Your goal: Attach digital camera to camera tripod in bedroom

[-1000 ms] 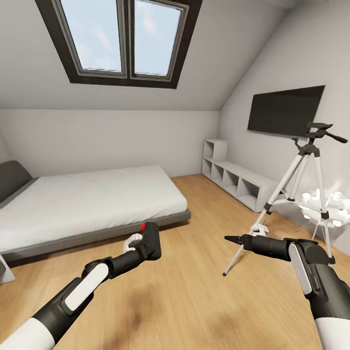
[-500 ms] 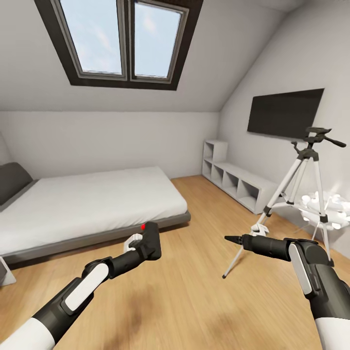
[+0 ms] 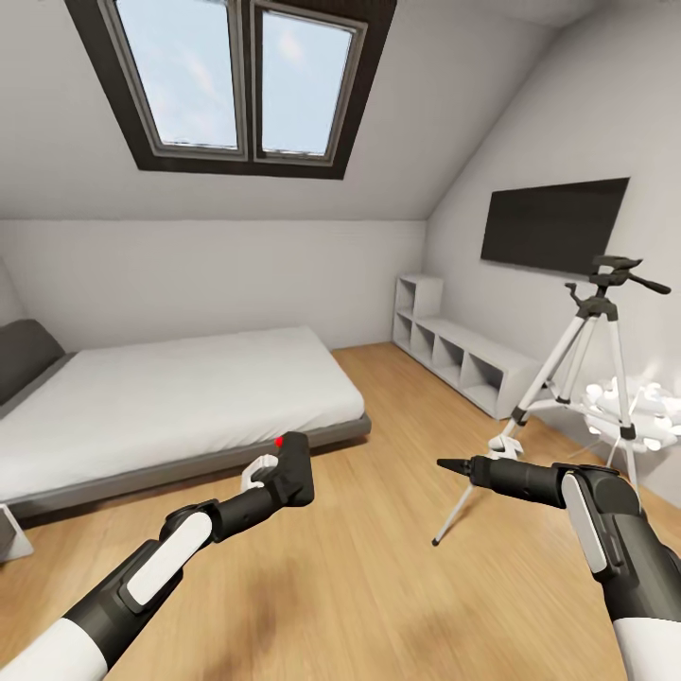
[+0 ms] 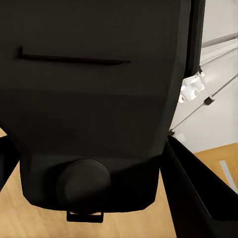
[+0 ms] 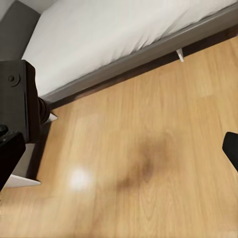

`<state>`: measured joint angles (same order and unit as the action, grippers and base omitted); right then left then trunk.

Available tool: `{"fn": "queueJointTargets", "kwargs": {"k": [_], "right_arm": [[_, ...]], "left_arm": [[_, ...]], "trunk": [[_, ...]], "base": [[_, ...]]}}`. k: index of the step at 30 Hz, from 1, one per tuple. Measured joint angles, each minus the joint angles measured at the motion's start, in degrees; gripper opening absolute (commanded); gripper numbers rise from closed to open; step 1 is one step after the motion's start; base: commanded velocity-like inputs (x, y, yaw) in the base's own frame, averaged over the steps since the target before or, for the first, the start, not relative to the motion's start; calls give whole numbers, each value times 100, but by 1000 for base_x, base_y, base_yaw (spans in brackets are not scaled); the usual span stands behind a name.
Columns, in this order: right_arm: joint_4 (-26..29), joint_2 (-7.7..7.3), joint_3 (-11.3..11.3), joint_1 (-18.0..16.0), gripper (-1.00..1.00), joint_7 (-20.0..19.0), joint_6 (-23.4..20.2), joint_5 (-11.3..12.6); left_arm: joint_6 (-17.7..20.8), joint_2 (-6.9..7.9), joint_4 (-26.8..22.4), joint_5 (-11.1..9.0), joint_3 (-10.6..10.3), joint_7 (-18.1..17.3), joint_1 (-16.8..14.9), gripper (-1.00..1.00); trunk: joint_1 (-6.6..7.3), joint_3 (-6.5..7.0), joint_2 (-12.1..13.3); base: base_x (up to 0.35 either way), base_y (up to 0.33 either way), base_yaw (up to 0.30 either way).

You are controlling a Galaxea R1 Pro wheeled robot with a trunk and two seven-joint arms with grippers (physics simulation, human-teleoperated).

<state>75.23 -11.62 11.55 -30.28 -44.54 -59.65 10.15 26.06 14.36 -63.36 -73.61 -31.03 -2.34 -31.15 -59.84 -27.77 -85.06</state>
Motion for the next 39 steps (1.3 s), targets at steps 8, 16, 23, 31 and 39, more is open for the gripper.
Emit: {"fn": "queueJointTargets", "kwargs": {"k": [8, 16, 23, 31, 39], "right_arm": [[0, 2, 0, 0, 100, 3, 0, 2], [0, 2, 0, 0, 100, 4, 0, 0], [-14, 2, 0, 0, 100, 9, 0, 3], [-17, -2, -6, 0, 100, 12, 0, 2], [-11, -1, -4, 0, 100, 13, 0, 1]], "left_arm": [[2, -7, -14, 9, 0, 12, 0, -100], [-1, -12, -33, 117, 0, 20, 0, -100], [-3, -15, -21, 187, 0, 19, 0, -100], [0, -16, -11, 202, 0, 13, 0, -100], [-3, -16, -1, 203, 0, 13, 0, -100]], "trunk": [[176, 144, 321], [352, 287, 642], [505, 413, 923], [681, 557, 1244], [857, 701, 1565]], "base": [[0, 0, 0], [0, 0, 0], [0, 0, 0], [0, 0, 0], [0, 0, 0]]}}
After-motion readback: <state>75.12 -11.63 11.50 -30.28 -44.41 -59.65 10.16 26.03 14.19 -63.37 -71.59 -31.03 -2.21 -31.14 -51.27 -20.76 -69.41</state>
